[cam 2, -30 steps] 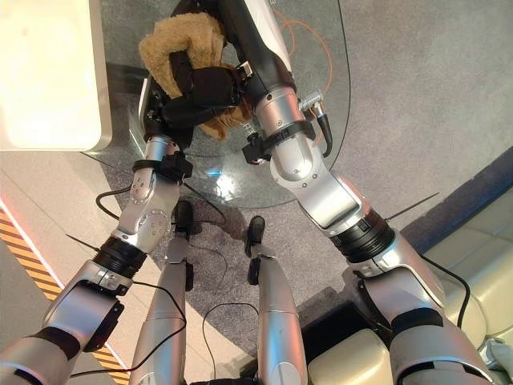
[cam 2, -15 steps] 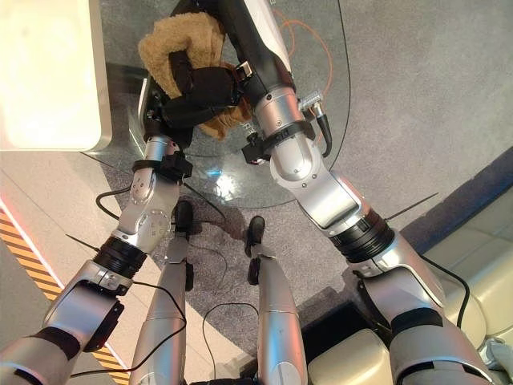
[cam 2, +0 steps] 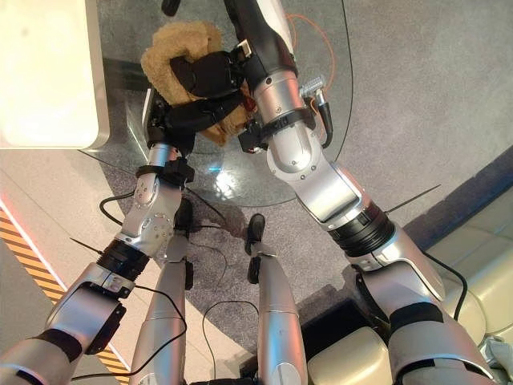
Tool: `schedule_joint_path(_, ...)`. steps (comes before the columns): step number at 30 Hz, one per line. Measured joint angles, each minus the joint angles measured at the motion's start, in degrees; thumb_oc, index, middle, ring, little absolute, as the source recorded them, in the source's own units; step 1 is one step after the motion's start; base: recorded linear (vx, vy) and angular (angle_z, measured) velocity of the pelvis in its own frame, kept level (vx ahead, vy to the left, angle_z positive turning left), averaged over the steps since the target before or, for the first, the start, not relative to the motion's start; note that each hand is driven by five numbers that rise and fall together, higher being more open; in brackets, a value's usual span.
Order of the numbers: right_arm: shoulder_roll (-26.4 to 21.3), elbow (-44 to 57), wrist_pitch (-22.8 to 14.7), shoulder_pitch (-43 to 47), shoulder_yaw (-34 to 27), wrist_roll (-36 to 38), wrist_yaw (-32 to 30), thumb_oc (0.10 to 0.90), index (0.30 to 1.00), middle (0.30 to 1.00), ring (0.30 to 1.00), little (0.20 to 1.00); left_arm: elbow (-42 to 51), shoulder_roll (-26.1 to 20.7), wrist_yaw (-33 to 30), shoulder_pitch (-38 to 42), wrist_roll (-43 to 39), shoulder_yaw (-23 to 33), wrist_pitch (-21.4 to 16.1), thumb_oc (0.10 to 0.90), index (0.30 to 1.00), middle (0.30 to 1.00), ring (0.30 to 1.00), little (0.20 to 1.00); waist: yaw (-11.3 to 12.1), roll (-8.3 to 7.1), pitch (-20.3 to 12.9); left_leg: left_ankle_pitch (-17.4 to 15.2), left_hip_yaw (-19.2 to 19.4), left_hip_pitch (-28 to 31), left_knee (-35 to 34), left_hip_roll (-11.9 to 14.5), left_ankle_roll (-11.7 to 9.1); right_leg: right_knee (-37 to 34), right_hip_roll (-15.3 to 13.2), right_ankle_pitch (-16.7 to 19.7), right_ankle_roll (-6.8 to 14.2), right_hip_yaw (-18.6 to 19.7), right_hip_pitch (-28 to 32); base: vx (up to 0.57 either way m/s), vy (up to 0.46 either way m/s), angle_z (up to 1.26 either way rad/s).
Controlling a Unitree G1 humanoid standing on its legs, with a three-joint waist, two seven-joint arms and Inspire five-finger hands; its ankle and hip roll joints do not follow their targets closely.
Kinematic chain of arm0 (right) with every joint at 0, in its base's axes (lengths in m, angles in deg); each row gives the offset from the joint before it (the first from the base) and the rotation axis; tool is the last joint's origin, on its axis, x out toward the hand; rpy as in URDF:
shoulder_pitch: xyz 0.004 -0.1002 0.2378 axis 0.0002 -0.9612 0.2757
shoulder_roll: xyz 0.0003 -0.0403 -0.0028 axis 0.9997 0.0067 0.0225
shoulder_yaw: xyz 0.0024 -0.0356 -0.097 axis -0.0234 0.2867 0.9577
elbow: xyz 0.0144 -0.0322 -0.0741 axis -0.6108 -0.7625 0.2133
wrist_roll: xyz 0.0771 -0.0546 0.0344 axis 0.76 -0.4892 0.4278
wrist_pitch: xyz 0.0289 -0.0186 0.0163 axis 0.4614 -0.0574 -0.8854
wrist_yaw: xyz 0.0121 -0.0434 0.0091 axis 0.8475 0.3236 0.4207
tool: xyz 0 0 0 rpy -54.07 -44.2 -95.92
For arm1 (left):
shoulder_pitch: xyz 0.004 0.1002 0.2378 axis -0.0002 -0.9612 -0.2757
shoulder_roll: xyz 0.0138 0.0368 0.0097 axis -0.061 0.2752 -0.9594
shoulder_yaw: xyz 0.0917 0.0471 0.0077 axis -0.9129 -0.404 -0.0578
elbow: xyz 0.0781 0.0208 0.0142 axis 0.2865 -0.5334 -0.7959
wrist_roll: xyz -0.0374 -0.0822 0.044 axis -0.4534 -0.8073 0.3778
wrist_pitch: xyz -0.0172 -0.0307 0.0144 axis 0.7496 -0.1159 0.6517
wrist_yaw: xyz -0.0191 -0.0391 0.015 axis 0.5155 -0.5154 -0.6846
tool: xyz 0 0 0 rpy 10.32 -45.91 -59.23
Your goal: Wipe the table with a cloth and put it in the basket.
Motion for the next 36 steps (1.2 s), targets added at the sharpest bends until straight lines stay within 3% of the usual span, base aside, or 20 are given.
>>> schedule_joint_path(36, -2.42, -0.16, 2.22, 1.43, 0.1, -0.51, 1.11, 0.8, 0.9, 0.9, 0.9, 0.9, 0.0, -1.9, 0.03, 0.1, 0.02, 0.39, -0.03, 0.1, 0.3, 0.3, 0.3, 0.2, -0.12, -0.01, 0.0, 0.0, -0.11, -0.19, 0.05, 0.05, 0.0, -0.09, 0.03, 0.0, 0.0, -0.18, -0.01, 0.0, -0.002, 0.0)
